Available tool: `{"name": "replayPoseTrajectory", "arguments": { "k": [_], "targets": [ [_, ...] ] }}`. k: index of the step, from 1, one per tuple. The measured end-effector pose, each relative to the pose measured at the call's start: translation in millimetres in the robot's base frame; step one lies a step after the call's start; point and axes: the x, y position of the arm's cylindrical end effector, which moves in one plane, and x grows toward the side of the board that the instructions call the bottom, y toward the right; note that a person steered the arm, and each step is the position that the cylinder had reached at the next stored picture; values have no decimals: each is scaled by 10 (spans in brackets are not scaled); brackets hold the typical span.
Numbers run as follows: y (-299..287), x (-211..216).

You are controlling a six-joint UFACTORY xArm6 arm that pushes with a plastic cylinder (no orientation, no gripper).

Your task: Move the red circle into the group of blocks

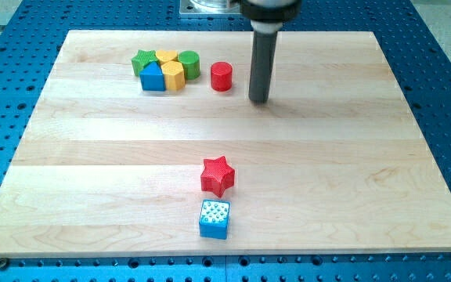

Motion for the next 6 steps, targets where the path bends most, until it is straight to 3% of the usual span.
{"name": "replayPoseTrajectory", "arguments": {
  "k": [2, 5, 6],
  "targets": [
    [-604, -580],
    [-118, -1281],
    [-356, -1284]
  ]
}}
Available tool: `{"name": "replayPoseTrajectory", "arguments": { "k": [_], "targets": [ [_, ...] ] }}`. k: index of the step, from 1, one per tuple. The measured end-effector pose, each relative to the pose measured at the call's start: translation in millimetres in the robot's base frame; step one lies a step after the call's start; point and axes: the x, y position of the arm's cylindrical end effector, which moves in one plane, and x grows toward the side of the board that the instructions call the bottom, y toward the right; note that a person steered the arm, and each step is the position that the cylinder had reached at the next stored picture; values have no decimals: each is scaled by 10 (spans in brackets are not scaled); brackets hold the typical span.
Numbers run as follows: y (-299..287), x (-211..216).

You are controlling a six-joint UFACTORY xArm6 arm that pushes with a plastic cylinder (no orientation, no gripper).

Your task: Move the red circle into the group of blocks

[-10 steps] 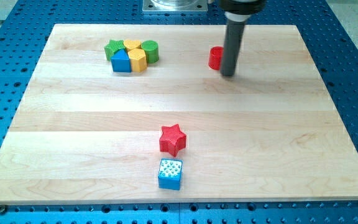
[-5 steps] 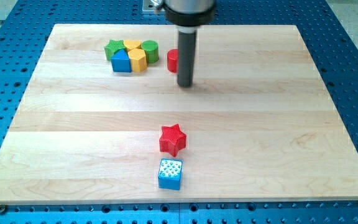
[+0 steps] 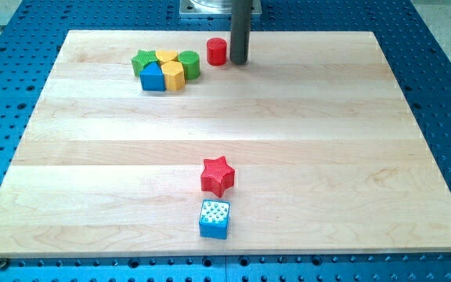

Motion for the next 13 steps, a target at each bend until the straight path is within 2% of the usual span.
{"name": "replayPoseTrajectory", "arguments": {
  "k": [2, 3, 4, 5, 7, 8, 9, 10, 12, 13],
  "targets": [
    [184, -127],
    [45, -109],
    [485, -346],
    [643, -475],
    [-43, -471],
    [-312, -307],
    [179, -188],
    [56, -22],
    [-463, -25],
    [-360, -158]
  ]
}}
